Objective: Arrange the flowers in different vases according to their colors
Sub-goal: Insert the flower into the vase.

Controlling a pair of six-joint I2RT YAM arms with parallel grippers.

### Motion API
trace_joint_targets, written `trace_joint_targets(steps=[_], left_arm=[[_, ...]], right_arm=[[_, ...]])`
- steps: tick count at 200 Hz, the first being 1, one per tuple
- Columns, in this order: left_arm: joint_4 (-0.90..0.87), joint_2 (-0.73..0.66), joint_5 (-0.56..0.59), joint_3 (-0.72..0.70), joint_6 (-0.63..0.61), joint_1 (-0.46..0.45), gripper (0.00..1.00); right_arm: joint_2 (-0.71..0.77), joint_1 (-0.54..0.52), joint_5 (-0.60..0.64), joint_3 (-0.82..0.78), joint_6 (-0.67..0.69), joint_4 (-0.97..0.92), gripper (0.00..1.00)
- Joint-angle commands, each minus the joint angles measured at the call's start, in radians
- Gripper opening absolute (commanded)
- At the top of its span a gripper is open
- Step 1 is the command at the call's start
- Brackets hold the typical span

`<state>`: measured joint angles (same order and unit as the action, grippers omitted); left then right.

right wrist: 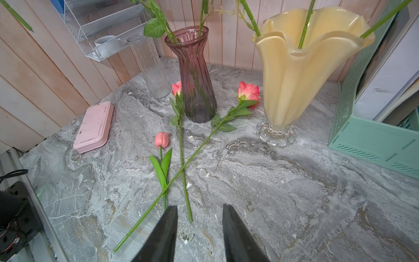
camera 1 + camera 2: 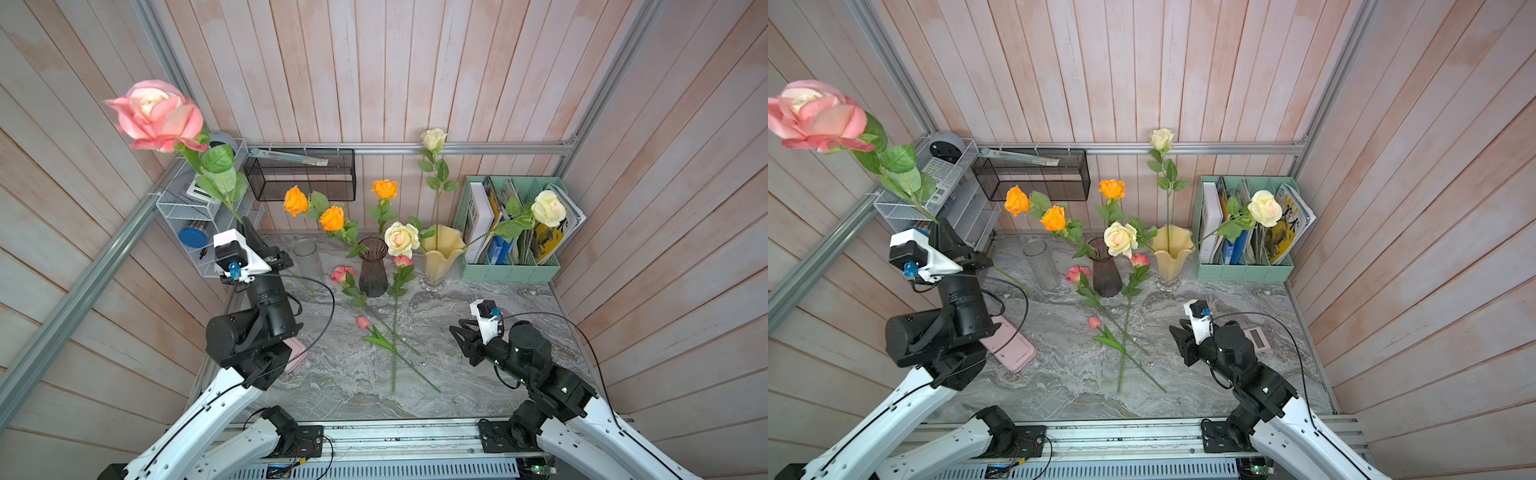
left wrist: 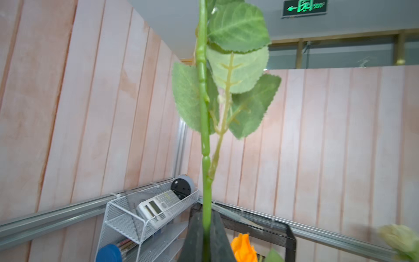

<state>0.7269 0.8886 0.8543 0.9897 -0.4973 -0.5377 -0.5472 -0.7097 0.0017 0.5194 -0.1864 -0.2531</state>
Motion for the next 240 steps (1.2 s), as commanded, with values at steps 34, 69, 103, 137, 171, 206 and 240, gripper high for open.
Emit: trace_joint_targets(steps=[34, 69, 103, 137, 171, 206, 240], left_arm=[[-0.101, 0.129, -0.113, 0.068, 0.436, 0.367, 0.0], [-0.06, 0.25, -0.18, 0.094, 0.54, 0.469, 0.0], [-0.014, 0.348, -0.215, 0.128, 0.556, 0.525, 0.0], [0.02, 0.414, -0.23, 0.149, 0.577, 0.547, 0.0], [0.08, 0.485, -0.247, 0.154, 0.569, 0.548, 0.0], [0.141, 0.556, -0.259, 0.154, 0.581, 0.552, 0.0], [0.24, 0.628, -0.278, 0.116, 0.582, 0.552, 0.0]], right_arm=[[-0.098, 0.056, -0.047, 0.021, 0.029, 0.101, 0.37], [-0.156, 0.096, -0.077, 0.037, 0.046, 0.133, 0.36], [-0.175, 0.138, -0.116, 0.024, 0.039, 0.153, 0.36], [-0.187, 0.173, -0.132, 0.003, 0.039, 0.177, 0.36], [-0.203, 0.193, -0.16, -0.005, 0.043, 0.199, 0.35], [-0.221, 0.212, -0.174, -0.007, 0.054, 0.213, 0.36], [-0.232, 0.226, -0.186, -0.017, 0.061, 0.228, 0.35]])
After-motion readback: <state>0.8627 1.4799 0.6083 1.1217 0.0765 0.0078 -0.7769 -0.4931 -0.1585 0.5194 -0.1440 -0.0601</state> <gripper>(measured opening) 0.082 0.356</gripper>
